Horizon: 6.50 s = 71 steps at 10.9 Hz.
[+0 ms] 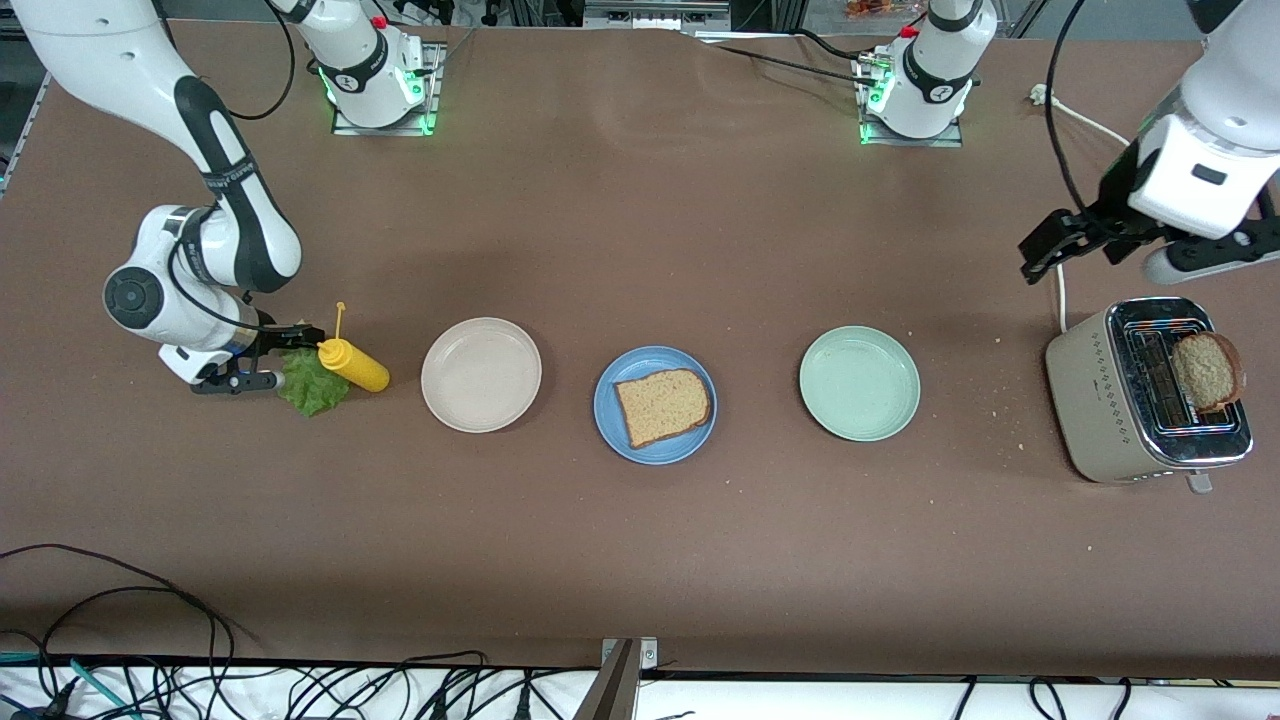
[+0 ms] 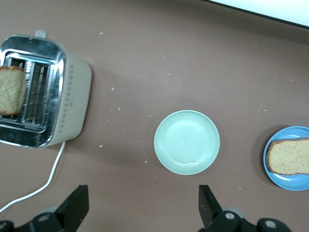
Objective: Make sandwich in blue plate with both arms
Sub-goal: 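Grasp the green lettuce leaf with the right gripper and lift it, then carry the lettuce with the right gripper onto the bread on the blue plate, then release the lettuce and move the right gripper back toward the yellow bottle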
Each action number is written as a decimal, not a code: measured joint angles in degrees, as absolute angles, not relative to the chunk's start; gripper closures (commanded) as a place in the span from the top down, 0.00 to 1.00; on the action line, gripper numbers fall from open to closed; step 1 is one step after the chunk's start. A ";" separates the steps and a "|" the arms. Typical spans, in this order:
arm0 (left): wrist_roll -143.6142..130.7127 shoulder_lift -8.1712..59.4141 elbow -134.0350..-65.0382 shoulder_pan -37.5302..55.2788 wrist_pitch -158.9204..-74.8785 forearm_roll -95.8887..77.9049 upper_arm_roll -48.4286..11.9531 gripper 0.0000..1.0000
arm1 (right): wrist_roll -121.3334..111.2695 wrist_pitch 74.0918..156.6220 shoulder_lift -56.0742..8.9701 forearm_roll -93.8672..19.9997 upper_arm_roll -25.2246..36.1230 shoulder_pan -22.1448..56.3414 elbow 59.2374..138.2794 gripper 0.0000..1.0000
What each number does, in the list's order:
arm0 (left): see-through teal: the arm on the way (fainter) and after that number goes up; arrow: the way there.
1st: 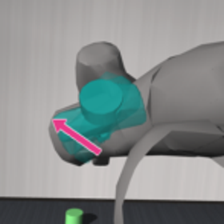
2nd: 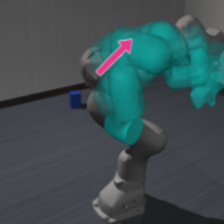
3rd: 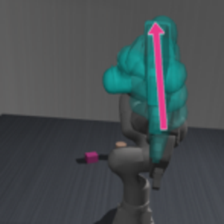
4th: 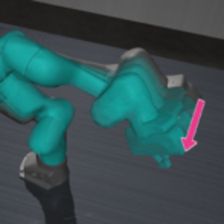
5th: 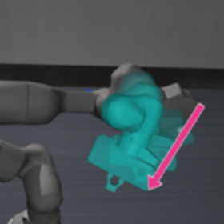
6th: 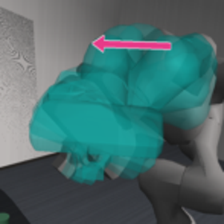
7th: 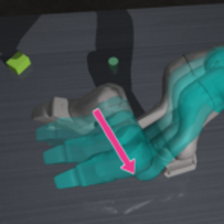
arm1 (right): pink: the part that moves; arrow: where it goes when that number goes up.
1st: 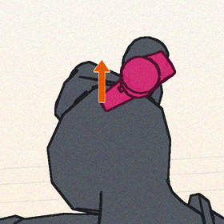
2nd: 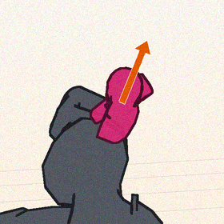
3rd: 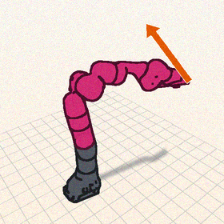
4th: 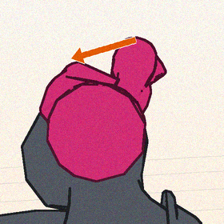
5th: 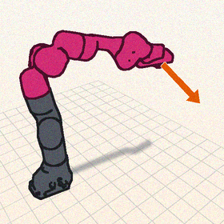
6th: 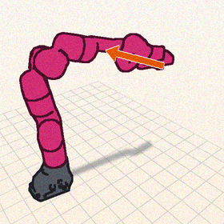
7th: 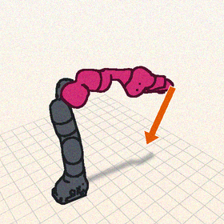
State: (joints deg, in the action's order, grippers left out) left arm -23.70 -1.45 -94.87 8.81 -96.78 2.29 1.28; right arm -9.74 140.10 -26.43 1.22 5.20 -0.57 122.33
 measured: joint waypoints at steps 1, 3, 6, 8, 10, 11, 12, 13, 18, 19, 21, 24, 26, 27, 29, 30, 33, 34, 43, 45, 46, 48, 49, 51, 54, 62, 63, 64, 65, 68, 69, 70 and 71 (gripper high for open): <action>-23.68 -1.62 -95.05 7.75 -96.43 2.30 1.29 1.00 | -9.74 141.29 -27.52 1.14 5.09 -0.58 122.31 0.32; -23.71 -1.64 -95.18 7.24 -96.41 2.30 1.29 1.00 | -9.74 141.58 -27.57 1.11 4.99 -0.56 122.09 0.19; -23.81 -1.65 -94.80 7.26 -94.64 2.29 0.56 1.00 | -9.74 141.50 -27.31 0.89 4.88 -0.56 121.64 0.16; -23.81 -1.65 -94.69 7.25 -94.45 2.29 0.59 1.00 | -9.74 139.82 -27.16 0.76 4.48 -0.54 119.96 0.16; -23.81 -1.63 -94.69 7.24 -94.35 2.29 0.69 1.00 | -9.74 134.27 -27.01 0.72 4.40 -0.51 115.92 0.16; -23.81 -1.59 -94.69 7.06 -94.30 2.30 0.82 1.00 | -9.74 130.16 -26.62 0.70 4.39 -0.51 113.18 0.17; -23.81 -1.57 -94.69 6.66 -94.29 2.30 0.86 1.00 | -9.74 125.13 -25.96 0.69 4.38 -0.51 110.22 0.17; -23.81 -1.56 -94.69 6.22 -94.28 2.30 0.87 1.00 | -9.75 119.64 -25.31 0.65 4.38 -0.51 106.94 0.17; -23.77 -1.55 -94.69 6.01 -94.26 2.30 0.81 1.00 | -9.66 95.10 -23.41 0.22 2.54 -0.40 89.46 0.17; -23.77 -1.53 -94.69 6.02 -94.26 2.30 0.80 1.00 | -8.71 91.56 -22.70 0.18 0.65 -0.27 86.49 0.17; -23.77 -1.52 -94.69 6.04 -94.26 2.30 0.77 1.00 | -3.51 88.92 -21.53 0.05 -4.25 0.02 84.23 0.16; -23.77 -1.52 -94.69 6.03 -94.26 2.30 0.78 1.00 | 13.26 88.91 -21.48 0.03 -13.84 0.80 84.15 0.00; -23.77 -1.49 -94.63 6.04 -94.26 2.30 0.75 1.00 | 22.81 89.14 -21.49 0.16 -17.16 3.84 84.13 0.00; -23.77 -1.45 -94.49 6.05 -94.27 2.30 0.73 1.00 | 24.86 89.34 -21.56 0.43 -17.35 5.95 84.13 0.00; -23.77 -1.14 -94.07 6.04 -94.27 2.30 0.73 1.00 | 28.60 90.92 -21.85 0.54 -17.37 8.60 84.13 0.00; -23.77 -1.04 -93.98 6.04 -94.27 2.30 0.73 1.00 | 30.88 92.43 -22.10 0.50 -17.44 9.61 84.13 0.00; -23.77 -0.93 -93.91 6.05 -94.27 2.30 0.69 1.00 | 41.65 102.45 -23.75 0.48 -17.58 15.93 84.14 0.00; -23.77 -0.89 -93.90 6.05 -94.27 2.30 0.70 1.00 | 45.29 107.00 -24.70 0.49 -17.63 17.96 84.14 0.00; -23.77 -0.75 -93.75 6.03 -94.27 2.30 0.72 1.00 | 60.80 140.05 -38.88 19.87 -17.43 26.90 83.79 0.00; -23.77 -0.72 -93.73 6.03 -94.27 2.30 0.72 1.00 | 61.15 141.86 -41.15 22.82 -17.43 27.40 83.75 0.99; -23.77 -0.72 -93.73 6.03 -94.27 2.30 0.72 1.00 | 61.17 141.99 -41.61 22.85 -17.43 27.80 83.73 1.00; -23.77 -0.71 -93.71 6.03 -94.27 2.30 0.72 1.00 | 61.22 141.98 -42.19 22.85 -17.43 28.40 83.74 1.00; -23.77 -0.70 -93.71 6.03 -94.27 2.30 0.72 1.00 | 61.22 141.94 -42.39 22.85 -17.43 28.48 83.74 1.00; -23.77 -0.68 -93.71 6.03 -94.27 2.30 0.72 1.00 | 61.19 137.35 -41.96 22.81 -17.43 28.45 83.27 1.00; -23.77 -0.64 -93.67 6.03 -94.27 2.30 0.72 1.00 | 56.12 124.22 -36.81 16.73 -17.38 28.09 81.63 1.00; -23.77 -0.54 -93.55 6.02 -94.27 2.30 0.72 1.00 | 7.85 90.42 -21.43 7.45 -12.61 10.69 81.85 1.00; -23.77 -0.53 -93.55 6.02 -94.27 2.30 0.71 1.00 | 2.09 88.09 -19.48 6.34 -9.71 10.15 82.78 1.00; -23.77 -0.53 -93.53 6.03 -94.27 2.30 0.71 1.00 | -3.80 86.60 -17.46 5.10 -5.84 9.98 84.56 1.00; -23.77 -0.52 -93.51 6.02 -94.27 2.30 0.71 1.00 | -10.88 86.39 -15.37 3.56 -1.21 9.83 87.29 1.00; -23.77 -0.51 -93.51 6.01 -94.27 2.30 0.71 1.00 | -30.45 89.19 -12.05 -1.76 9.72 9.45 94.79 1.00; -23.77 -0.50 -93.50 6.01 -94.27 2.30 0.71 1.00 | -38.36 91.73 -12.12 -4.75 13.00 9.40 97.00 1.00; -23.77 -0.49 -93.49 6.01 -94.27 2.30 0.71 1.00 | -46.58 94.24 -12.65 -8.25 15.90 9.19 99.16 1.00; -23.77 -0.47 -93.48 6.02 -94.27 2.30 0.71 1.00 | -54.12 95.88 -13.81 -12.29 17.71 8.17 100.78 1.00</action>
State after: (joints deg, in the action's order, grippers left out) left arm -23.77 -0.47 -93.48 6.02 -94.27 2.30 0.71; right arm -54.12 95.88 -13.81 -12.29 17.71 8.17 100.78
